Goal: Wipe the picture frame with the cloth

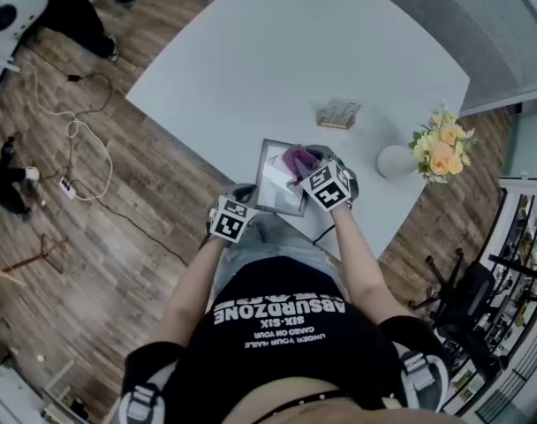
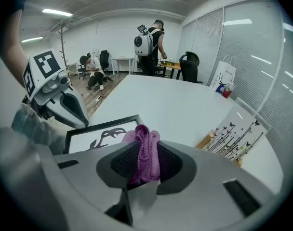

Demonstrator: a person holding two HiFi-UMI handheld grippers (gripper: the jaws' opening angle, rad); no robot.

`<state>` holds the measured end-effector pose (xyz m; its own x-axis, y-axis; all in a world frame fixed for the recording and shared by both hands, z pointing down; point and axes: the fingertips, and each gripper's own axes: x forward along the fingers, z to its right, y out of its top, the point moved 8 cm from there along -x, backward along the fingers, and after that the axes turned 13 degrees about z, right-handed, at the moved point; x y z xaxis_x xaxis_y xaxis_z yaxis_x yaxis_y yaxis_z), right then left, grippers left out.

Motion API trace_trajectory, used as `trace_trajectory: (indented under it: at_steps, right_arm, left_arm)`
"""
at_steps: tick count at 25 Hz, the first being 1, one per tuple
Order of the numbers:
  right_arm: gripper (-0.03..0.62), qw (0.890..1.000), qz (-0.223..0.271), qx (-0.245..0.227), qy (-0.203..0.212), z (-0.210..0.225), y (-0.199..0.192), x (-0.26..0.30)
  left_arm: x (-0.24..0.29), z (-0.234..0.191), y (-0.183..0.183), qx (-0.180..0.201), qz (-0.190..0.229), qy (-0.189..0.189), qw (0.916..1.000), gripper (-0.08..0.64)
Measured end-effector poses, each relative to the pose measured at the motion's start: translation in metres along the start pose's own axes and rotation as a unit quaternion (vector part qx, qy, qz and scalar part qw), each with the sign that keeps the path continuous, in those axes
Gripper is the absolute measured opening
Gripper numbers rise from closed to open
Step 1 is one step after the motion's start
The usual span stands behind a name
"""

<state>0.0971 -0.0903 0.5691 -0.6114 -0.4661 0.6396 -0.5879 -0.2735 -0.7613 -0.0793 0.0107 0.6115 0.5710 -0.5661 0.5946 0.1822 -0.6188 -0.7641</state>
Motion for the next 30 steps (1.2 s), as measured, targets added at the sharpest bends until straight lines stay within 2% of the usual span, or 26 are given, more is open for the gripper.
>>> trace_trajectory:
  at_steps: [20,30]
  right_arm:
    - [0.098,0.998,0.029,0.058,-0.014,0.008,-0.014,0.003]
    - [0.098,0.998,0.025,0.053,-0.017,0.005,-0.015,0.005]
  left_arm:
    - [0.001,-0.001,0.000,-0.002,0.001,-0.003,1.0000,0.017]
    - [-0.001,-0.001,-0.001,-0.005,0.006,-0.001,1.0000,0.017]
